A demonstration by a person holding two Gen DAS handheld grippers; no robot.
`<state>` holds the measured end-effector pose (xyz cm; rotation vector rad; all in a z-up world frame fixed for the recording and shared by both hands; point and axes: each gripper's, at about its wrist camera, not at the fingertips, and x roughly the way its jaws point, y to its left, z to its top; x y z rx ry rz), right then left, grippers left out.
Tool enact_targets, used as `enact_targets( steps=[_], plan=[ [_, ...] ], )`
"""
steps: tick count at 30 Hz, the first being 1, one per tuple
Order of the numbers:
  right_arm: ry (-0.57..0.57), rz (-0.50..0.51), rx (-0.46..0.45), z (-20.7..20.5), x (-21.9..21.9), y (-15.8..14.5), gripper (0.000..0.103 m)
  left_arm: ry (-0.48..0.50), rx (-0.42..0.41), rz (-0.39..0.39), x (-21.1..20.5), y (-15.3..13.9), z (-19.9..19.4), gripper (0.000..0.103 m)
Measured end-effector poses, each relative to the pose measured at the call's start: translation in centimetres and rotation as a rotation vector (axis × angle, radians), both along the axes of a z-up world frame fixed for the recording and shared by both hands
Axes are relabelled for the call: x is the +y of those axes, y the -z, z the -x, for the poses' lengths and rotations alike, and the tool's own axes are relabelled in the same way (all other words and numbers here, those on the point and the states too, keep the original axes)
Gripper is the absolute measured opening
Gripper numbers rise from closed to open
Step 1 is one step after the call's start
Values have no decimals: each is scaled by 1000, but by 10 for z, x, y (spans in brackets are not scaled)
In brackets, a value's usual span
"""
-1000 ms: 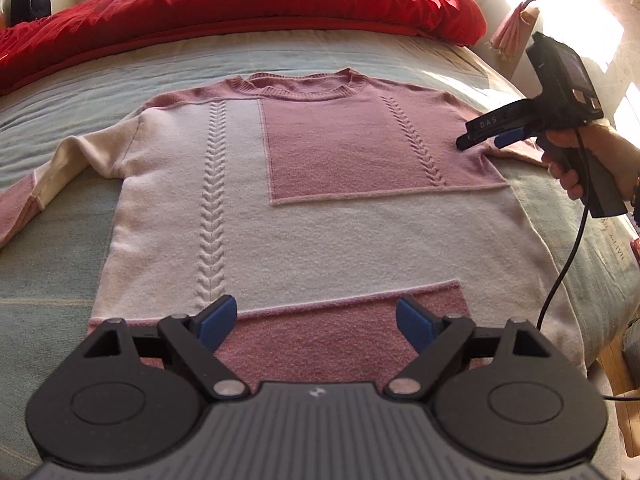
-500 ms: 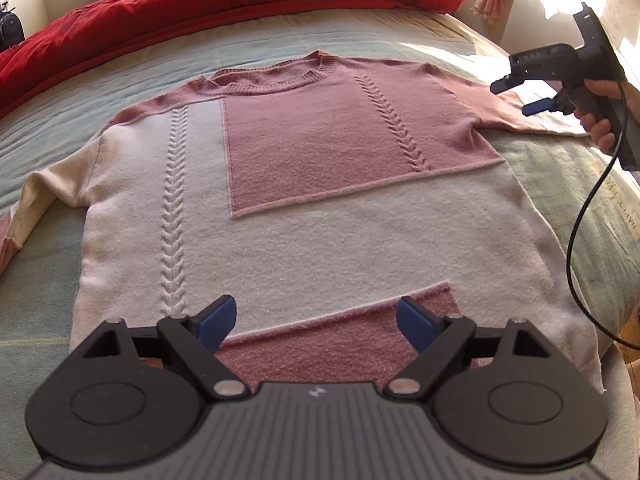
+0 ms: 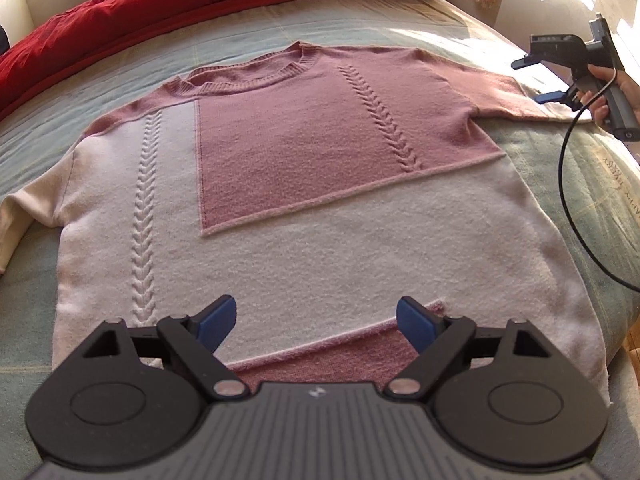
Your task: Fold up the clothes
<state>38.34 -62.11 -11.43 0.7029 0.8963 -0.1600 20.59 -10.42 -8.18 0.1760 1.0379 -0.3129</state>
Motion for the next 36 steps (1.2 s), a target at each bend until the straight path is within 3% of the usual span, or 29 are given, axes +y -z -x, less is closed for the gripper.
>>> enact_targets(
  steps=[5, 9, 13, 17, 18, 24, 28, 32, 36],
  plan=[
    [128, 129, 52, 2, -31, -7, 80, 15, -4, -3, -6, -3, 0, 87],
    [6, 150, 55, 4, -7, -10, 80, 23, -8, -16, -11, -4, 0, 87],
    [-167, 305, 108, 3, 33, -6, 81, 31, -10, -17, -14, -6, 2, 87],
    [-57, 387, 211, 8, 28, -9, 81, 44, -22, -11, -13, -12, 9, 87],
    [-54, 388, 215, 9, 32, -14, 81, 40, -27, -13, -12, -13, 11, 87],
    [-303, 408, 177, 12, 122, -53, 81, 16, -54, -10, 2, -23, 18, 87],
    [-463, 301, 143, 21, 201, -67, 84, -15, -89, -10, 19, -36, 30, 87],
    [-588, 211, 89, 34, 267, -61, 84, -48, -107, 17, 42, -44, 43, 91],
    [-615, 215, 43, 42, 295, -36, 84, -89, -110, 26, 61, -46, 49, 91]
  ],
)
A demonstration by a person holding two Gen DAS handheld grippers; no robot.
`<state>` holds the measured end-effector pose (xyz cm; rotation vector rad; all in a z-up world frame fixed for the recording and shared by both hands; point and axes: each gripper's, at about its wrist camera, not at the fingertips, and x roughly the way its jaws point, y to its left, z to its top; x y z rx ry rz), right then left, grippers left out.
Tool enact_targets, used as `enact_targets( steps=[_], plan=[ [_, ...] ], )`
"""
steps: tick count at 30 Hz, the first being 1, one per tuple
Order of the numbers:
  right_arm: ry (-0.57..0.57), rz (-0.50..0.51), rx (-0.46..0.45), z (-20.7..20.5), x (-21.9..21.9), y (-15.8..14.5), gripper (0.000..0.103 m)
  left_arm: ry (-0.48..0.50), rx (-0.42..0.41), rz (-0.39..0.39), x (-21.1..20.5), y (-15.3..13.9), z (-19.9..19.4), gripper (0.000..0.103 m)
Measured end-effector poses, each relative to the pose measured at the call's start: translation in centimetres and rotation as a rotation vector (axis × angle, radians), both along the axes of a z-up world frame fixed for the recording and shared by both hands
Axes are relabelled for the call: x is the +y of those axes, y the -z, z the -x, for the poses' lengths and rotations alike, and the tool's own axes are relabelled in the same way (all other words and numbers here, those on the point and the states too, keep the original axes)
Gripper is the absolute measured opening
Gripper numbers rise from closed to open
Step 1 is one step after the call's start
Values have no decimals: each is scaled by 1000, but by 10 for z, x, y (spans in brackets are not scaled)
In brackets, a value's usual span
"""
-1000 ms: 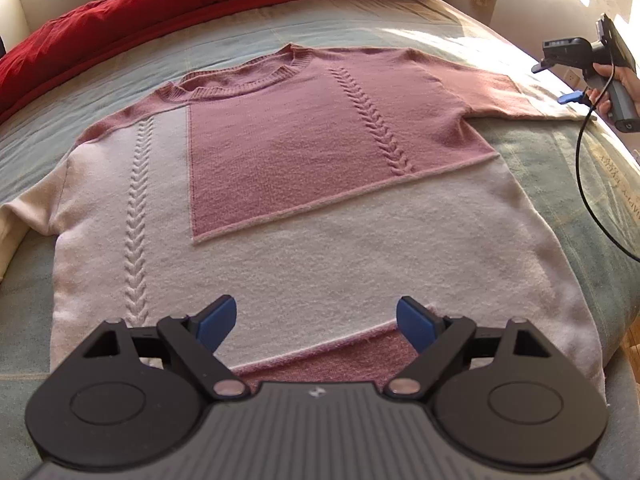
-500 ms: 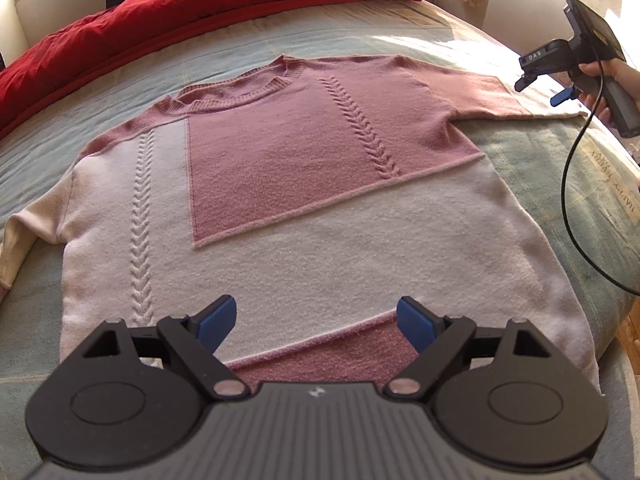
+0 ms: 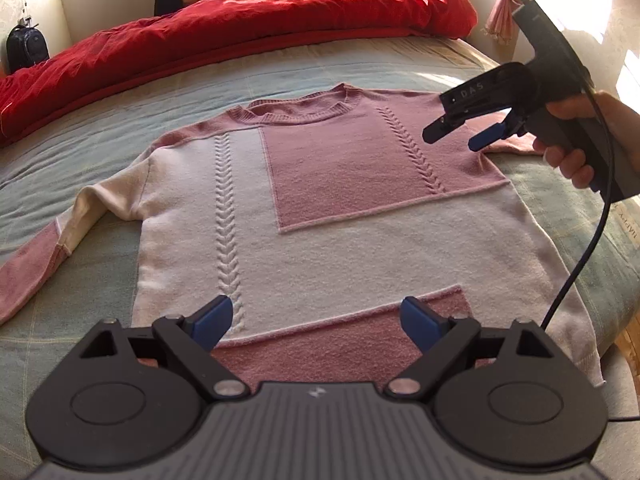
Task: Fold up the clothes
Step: 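Bring the right gripper back over the sweater body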
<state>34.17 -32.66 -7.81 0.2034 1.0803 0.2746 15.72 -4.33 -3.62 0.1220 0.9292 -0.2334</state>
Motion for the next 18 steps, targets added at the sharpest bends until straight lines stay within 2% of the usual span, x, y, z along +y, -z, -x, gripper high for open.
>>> enact_targets(
  steps=[3, 8, 10, 14, 16, 18],
  plan=[
    [57, -9, 35, 5, -14, 24, 84, -26, 1, 27, 12, 0, 3, 91],
    [145, -90, 24, 21, -44, 10, 84, -49, 8, 62, 24, 5, 4, 91],
    [147, -100, 22, 21, -40, 1, 84, -46, 12, 72, 24, 8, 3, 91],
    [152, -138, 46, 22, -26, 6, 85, -35, 16, 77, 21, 8, 2, 91],
    [183, -100, 84, 29, -21, 17, 85, -33, 20, 72, 22, 8, 2, 91],
    [187, -70, 79, 43, -19, 20, 85, -37, 23, 70, 24, 9, 2, 91]
  ],
)
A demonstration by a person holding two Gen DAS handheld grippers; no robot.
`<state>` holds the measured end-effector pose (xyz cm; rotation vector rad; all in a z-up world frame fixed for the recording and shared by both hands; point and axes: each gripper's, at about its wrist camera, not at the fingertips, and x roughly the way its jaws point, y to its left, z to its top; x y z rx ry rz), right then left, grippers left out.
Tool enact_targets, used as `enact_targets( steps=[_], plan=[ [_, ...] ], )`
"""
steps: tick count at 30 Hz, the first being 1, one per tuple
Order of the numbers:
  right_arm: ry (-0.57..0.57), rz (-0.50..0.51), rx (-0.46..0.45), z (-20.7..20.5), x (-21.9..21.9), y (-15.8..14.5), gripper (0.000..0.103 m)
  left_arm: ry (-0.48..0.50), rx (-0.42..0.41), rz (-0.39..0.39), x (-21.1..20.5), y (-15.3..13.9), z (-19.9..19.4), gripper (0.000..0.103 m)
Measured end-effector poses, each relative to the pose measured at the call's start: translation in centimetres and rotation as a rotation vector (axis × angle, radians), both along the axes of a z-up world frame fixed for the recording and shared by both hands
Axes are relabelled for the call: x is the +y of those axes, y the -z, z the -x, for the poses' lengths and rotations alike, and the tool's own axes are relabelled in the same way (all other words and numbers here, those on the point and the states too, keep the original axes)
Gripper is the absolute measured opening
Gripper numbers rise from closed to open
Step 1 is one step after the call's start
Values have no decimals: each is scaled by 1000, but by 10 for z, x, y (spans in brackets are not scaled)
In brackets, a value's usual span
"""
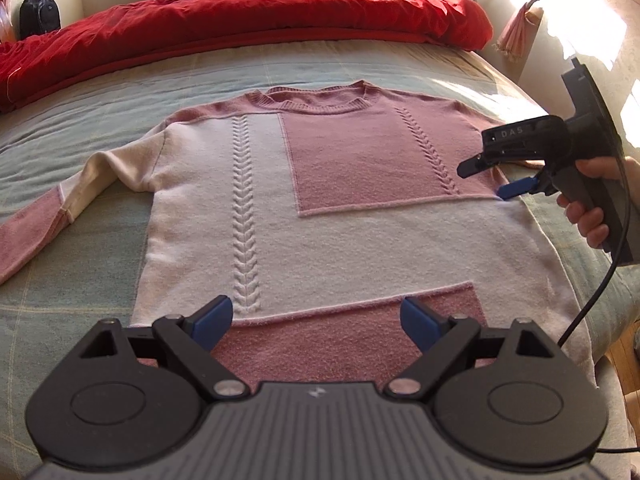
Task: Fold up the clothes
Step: 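Bring the right gripper back over the sweater body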
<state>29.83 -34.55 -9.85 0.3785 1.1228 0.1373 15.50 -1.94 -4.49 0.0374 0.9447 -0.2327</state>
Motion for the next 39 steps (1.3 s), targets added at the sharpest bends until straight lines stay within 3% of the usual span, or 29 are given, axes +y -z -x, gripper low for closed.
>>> enact_targets(
  steps=[6, 10, 16, 21, 26, 30, 35, 39],
  plan=[
    [-13, -14, 58, 46, -8, -5, 85, -10, 16, 12, 5, 5, -1, 91],
    [-9, -26, 14, 57, 2, -19, 90, 0, 13, 15, 4, 3, 1, 91],
    [-11, 31, 47, 76, 15, 1, 90, 7, 16, -3, 7, 3, 5, 91],
    [10, 0, 75, 107, 4, -2, 90, 17, 28, -39, 7, 9, 4, 91],
    [-24, 11, 39, 115, 17, -15, 90, 59, 17, -66, -3, 9, 7, 91],
    [-30, 50, 88, 127, 24, -7, 91, 78, 16, -59, -5, 9, 15, 91],
    [-7, -6, 174, 156, 4, 4, 91, 73, 60, -79, 0, 24, 21, 91],
    [-3, -25, 154, 159, 0, -7, 91, 72, 107, -96, 3, 41, 22, 91]
  ],
)
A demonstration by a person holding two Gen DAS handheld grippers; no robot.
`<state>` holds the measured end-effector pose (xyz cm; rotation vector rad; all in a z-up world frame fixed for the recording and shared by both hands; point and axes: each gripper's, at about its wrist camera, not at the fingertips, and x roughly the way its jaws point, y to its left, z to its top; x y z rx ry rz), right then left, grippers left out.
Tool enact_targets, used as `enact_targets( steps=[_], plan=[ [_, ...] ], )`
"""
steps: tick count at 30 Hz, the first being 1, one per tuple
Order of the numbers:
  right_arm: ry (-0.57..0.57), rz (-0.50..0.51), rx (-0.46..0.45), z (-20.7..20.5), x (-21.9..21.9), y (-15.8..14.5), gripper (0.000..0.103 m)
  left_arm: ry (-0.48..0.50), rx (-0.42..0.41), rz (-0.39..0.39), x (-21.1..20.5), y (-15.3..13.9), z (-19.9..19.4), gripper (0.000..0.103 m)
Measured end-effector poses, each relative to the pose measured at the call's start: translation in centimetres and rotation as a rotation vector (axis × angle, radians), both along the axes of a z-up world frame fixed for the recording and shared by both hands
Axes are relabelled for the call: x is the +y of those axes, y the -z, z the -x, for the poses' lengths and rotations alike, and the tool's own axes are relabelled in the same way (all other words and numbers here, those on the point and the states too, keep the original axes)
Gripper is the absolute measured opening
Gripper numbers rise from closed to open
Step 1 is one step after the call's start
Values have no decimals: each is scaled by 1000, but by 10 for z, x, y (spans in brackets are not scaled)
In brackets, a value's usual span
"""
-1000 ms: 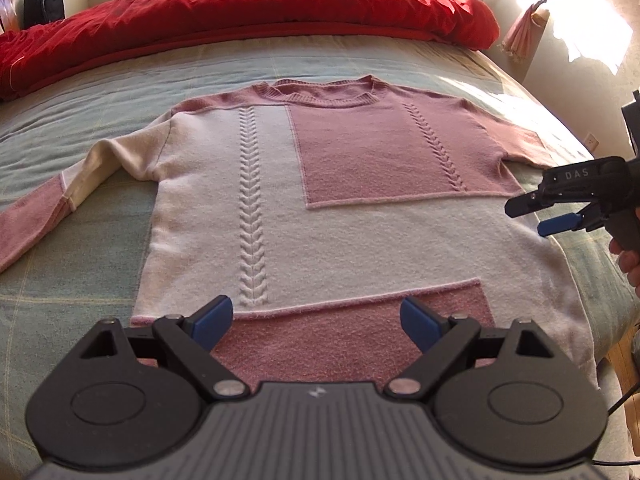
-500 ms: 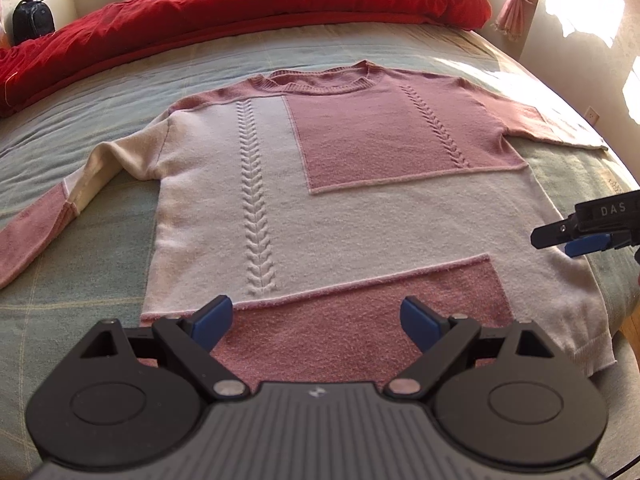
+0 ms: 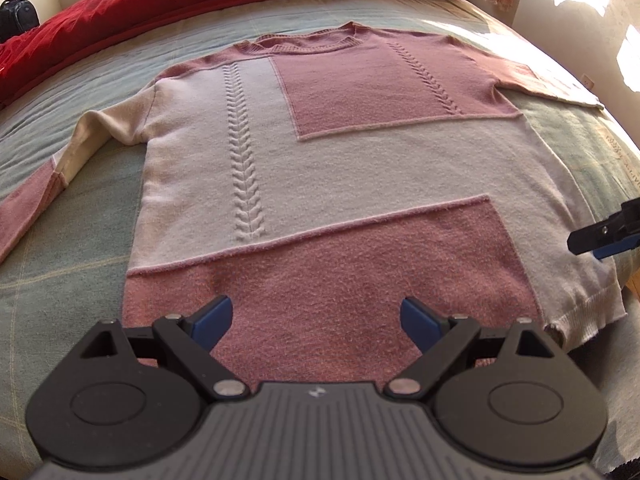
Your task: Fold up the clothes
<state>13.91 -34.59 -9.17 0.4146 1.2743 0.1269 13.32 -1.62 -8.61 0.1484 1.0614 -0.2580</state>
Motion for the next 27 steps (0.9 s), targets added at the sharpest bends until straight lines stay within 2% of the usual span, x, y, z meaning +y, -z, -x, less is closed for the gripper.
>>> enact_targets(
  steps=[2, 6, 11, 13, 17, 19, 22, 23, 27],
  plan=[
    [-3, -17, -27, -6, 5, -6, 92, -11, 30, 1, 3, 9, 1, 91],
    [-46, -25, -11, -14, 23, -1, 92, -23, 57, 4, 9, 20, 6, 93],
    [-72, -23, 22, -3, 30, 12, 97, -16, 59, 12, 14, 18, 12, 95],
    [-70, -13, 9, -4, 30, 7, 97, -8, 46, 11, 14, 14, 12, 95],
    [-82, 58, -72, -22, 38, -7, 97, -7, -13, 22, 11, 0, -4, 95],
    [-101, 99, -89, -35, 47, -5, 97, -9, -28, 32, 8, 0, -17, 95],
    [-123, 157, -74, -48, 62, 9, 98, -28, -15, 39, 1, 8, -28, 95],
    [-131, 176, -72, -49, 67, 14, 103, -16, -20, 44, -2, 10, -26, 95],
    [-183, 268, -110, -42, 85, 22, 103, 28, 10, 63, -8, 22, -9, 95]
  ],
)
